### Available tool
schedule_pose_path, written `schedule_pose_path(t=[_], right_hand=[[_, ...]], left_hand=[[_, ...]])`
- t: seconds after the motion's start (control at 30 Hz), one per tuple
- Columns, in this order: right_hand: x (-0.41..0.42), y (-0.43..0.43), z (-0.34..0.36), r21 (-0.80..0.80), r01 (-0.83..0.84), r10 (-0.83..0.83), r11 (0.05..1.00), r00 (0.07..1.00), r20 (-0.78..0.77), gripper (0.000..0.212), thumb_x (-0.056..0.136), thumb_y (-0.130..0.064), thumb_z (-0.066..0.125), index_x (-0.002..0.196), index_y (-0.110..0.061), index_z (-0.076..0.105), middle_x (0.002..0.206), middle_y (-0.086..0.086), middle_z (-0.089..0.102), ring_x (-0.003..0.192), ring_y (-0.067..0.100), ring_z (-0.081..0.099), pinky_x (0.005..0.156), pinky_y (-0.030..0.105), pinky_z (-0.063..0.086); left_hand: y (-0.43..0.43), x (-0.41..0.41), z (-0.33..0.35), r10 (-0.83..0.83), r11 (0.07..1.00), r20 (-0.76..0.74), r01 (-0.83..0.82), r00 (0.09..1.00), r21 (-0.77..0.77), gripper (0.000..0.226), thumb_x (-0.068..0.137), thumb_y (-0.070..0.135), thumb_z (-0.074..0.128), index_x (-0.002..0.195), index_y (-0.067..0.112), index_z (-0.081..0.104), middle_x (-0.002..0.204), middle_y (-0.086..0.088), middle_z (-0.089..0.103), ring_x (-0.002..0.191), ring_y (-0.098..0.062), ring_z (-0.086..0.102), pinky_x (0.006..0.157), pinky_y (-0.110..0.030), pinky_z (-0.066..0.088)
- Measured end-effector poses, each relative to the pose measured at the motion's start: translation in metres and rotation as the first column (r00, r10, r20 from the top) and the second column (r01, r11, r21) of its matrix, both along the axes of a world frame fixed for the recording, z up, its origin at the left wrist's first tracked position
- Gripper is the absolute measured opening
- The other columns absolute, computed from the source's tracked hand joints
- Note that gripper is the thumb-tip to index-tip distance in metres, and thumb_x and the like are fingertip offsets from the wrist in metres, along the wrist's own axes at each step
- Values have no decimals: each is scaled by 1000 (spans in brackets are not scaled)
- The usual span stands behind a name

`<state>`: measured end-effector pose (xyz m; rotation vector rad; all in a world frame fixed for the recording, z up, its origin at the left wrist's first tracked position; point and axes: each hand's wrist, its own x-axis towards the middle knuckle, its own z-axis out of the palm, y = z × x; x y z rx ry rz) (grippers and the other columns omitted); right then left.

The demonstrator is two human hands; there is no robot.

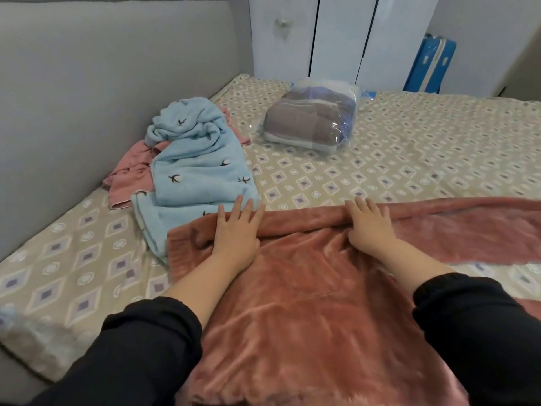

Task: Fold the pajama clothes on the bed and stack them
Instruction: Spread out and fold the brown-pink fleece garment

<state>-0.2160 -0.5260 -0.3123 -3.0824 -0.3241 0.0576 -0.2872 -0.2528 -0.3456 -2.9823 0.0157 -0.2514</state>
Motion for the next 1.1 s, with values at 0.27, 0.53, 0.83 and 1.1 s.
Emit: schedule_pose_path(t=[0.27, 0.53, 0.83, 1.1], right_hand=[[44, -10, 1, 22, 93, -95, 995, 992, 80, 20, 82, -5, 46, 96, -16, 54, 91, 5, 61, 104, 30, 53, 112, 52, 19], [-2, -42, 58, 180, 92, -139, 979, 953, 269, 23, 77, 6, 46, 93, -10, 49, 60, 3, 49, 64, 28, 43, 112, 49, 22], [-131, -87, 70, 165, 8, -81, 986, 896, 437, 21, 72, -4, 62, 92, -7, 56, 71, 15, 64, 69, 34, 57, 103, 47, 27], [-243, -131, -4, 7, -41, 34, 999, 901, 433, 19, 54, -2, 57, 72, -5, 58, 66, 13, 60, 67, 37, 59, 102, 55, 27]], left_hand=[[41, 31, 13, 72, 995, 47, -68, 996, -72, 30, 87, 28, 54, 117, 21, 55, 119, -3, 60, 112, -26, 51, 99, -41, 32], [38, -10, 68, 29, 985, 262, 17, 964, -172, 24, 93, 33, 55, 95, 9, 54, 90, -15, 67, 81, -39, 61, 62, -38, 32], [18, -138, 84, -84, 961, 268, 149, 960, -232, 18, 83, 22, 63, 96, 18, 52, 94, -8, 65, 81, -38, 63, 59, -37, 38], [-12, -256, 40, -552, 826, -46, 538, 833, -169, 24, 78, 36, 70, 96, 23, 65, 83, 1, 68, 74, -24, 66, 55, -32, 49]])
